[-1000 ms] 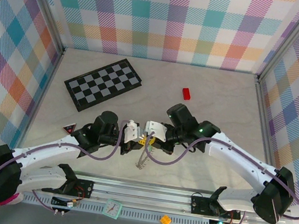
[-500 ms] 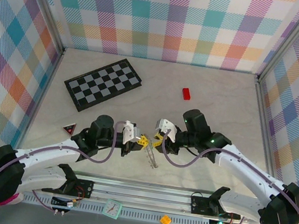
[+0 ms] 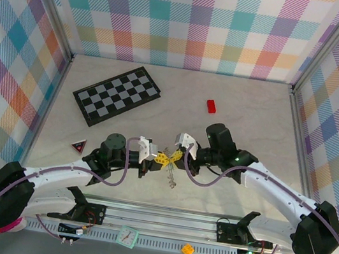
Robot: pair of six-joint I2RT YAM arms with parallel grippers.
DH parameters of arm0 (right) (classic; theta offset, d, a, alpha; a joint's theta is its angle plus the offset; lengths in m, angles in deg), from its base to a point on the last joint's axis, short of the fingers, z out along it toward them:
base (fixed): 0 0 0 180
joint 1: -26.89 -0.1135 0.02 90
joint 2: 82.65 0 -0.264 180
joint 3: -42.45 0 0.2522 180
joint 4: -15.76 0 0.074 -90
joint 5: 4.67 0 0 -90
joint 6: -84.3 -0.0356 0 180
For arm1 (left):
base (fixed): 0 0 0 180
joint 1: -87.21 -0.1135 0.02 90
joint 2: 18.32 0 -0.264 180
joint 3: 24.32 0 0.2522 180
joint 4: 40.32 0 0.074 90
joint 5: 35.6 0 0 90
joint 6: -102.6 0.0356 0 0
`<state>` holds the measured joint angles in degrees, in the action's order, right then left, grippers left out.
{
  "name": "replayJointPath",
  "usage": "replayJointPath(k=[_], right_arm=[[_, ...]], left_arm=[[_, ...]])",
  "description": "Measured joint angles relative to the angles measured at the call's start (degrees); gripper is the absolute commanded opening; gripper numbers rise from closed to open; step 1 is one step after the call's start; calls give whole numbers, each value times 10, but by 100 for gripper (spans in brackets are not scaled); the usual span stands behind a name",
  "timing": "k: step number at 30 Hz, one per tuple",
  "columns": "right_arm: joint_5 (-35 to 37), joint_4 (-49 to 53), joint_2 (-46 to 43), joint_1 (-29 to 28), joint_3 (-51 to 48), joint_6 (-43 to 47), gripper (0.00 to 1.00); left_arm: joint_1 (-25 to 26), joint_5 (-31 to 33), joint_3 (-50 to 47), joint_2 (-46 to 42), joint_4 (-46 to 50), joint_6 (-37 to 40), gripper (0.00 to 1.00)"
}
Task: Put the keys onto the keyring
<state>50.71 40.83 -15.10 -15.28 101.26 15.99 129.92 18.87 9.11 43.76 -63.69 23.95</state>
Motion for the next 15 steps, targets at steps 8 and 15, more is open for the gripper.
replayJointPath(k=[8,15], right_arm=[[-3,41,0,2,11,28,0],[71,140,6,-27,81,87,0]], left_arm=[[0,22,-1,-15,11,5,29],[0,35,41,-33,122,37,28]])
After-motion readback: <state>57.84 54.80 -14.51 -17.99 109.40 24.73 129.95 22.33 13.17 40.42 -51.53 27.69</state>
